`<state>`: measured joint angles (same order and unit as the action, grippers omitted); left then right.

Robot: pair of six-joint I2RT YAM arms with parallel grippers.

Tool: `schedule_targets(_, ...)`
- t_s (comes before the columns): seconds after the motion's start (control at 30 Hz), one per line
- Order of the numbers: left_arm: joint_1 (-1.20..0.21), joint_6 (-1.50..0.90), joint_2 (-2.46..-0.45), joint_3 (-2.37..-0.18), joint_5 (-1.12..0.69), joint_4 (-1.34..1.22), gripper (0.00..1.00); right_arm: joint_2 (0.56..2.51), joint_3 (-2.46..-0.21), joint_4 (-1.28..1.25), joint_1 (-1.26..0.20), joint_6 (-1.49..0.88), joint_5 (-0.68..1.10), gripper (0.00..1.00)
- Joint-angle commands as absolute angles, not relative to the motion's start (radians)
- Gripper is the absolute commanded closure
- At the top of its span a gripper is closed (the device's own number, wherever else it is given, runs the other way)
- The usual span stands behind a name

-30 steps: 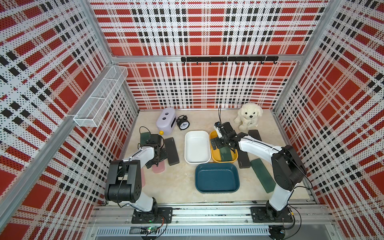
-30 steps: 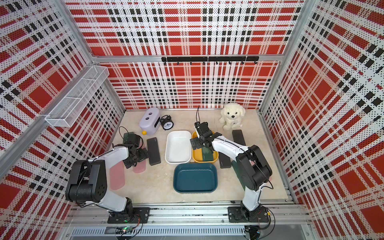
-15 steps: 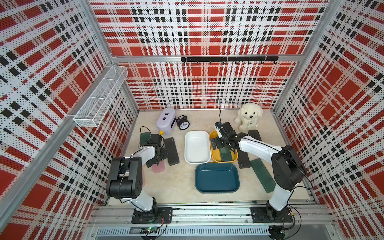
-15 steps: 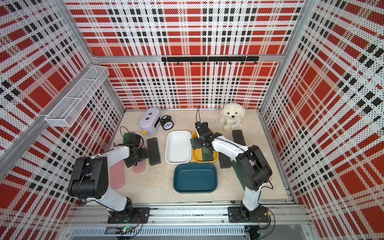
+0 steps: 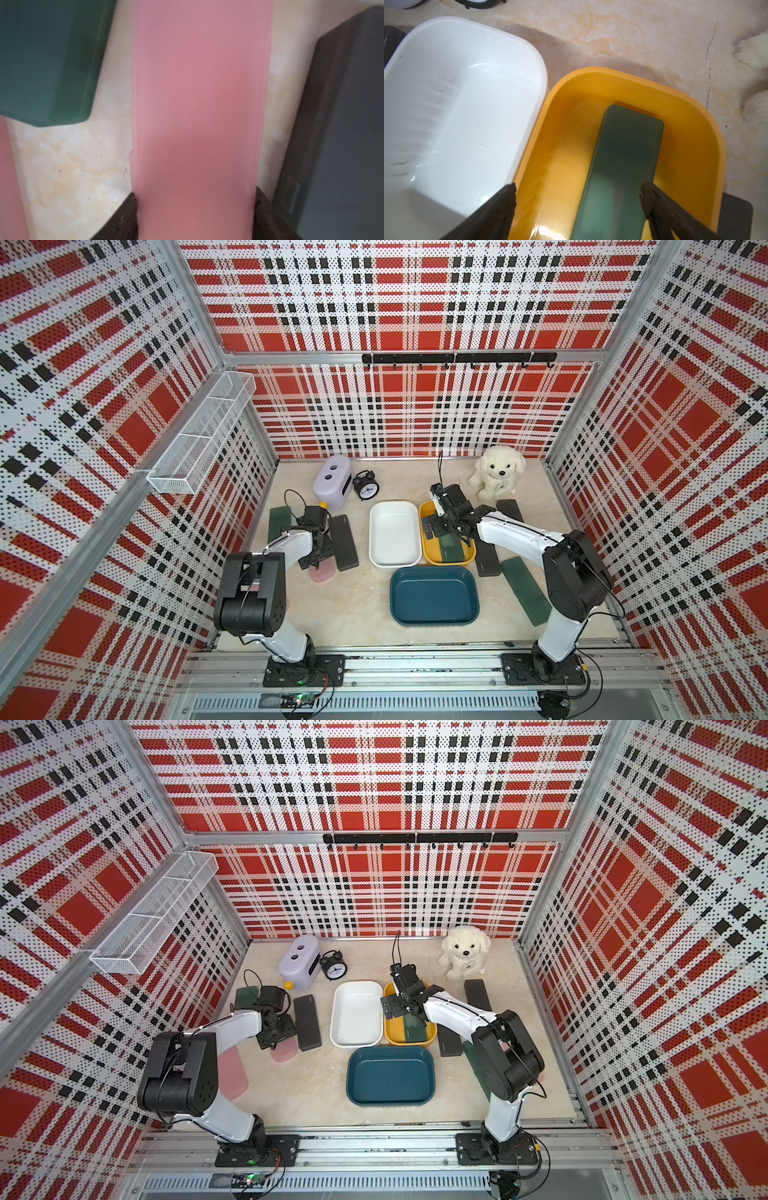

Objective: Place the pencil cases by color into the storage box
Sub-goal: Pick up the pencil case from the center of the board.

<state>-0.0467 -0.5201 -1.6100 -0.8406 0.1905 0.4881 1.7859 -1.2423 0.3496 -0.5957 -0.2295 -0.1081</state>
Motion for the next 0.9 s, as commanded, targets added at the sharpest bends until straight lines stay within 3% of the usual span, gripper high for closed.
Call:
schedule_targets(0.0, -0.090, -0.538, -1.611, -0.849, 0.174, 0.528, 0.56, 1.776, -1.239, 0.359, -0.601, -0.237, -0.119, 0.00)
schedule_targets(0.6, -0.151, -0.601, -1.413, -0.918, 0.280, 0.659, 0.55, 1.726, -1.224, 0.360, -0.607, -0.249, -0.119, 0.00)
schedule_targets(0.87, -0.305, -0.586, -1.344, -1.010, 0.335, 0.690, 0.54, 1.659, -1.206, 0.376, -0.607, -0.238, -0.165, 0.00)
